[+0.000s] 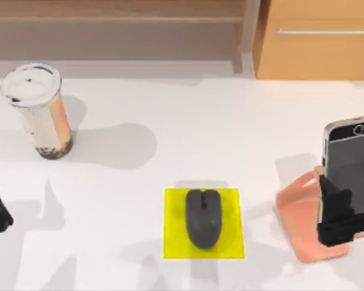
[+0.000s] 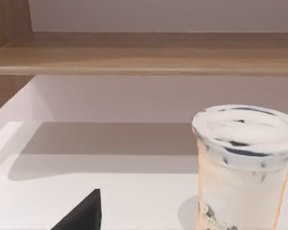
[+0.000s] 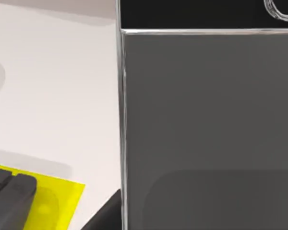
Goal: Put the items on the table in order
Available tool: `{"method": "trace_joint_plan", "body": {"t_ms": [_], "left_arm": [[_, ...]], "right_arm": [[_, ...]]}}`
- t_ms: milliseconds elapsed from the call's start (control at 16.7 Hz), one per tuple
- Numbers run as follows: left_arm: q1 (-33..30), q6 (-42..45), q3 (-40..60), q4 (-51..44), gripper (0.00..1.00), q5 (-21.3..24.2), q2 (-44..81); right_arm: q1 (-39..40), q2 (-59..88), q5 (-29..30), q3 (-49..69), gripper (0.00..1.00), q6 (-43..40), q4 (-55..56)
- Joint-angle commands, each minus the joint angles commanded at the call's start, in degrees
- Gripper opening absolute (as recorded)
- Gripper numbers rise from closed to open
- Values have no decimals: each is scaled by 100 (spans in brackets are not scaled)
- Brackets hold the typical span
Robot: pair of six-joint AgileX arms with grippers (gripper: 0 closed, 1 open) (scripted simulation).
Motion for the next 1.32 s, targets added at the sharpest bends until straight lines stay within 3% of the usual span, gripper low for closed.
{"method": "trace_joint_plan", "body": {"t_ms": [420,1200,1320], "left_arm": [[0,0,0,0,100,0,0],[0,0,0,0,100,0,0],[0,0,0,0,100,0,0]], "right_arm": [[-116,276,-43,-87,0,-46,297],[-116,276,-43,-87,98,-46,297],[-116,276,-43,-87,100,-46,297]]}}
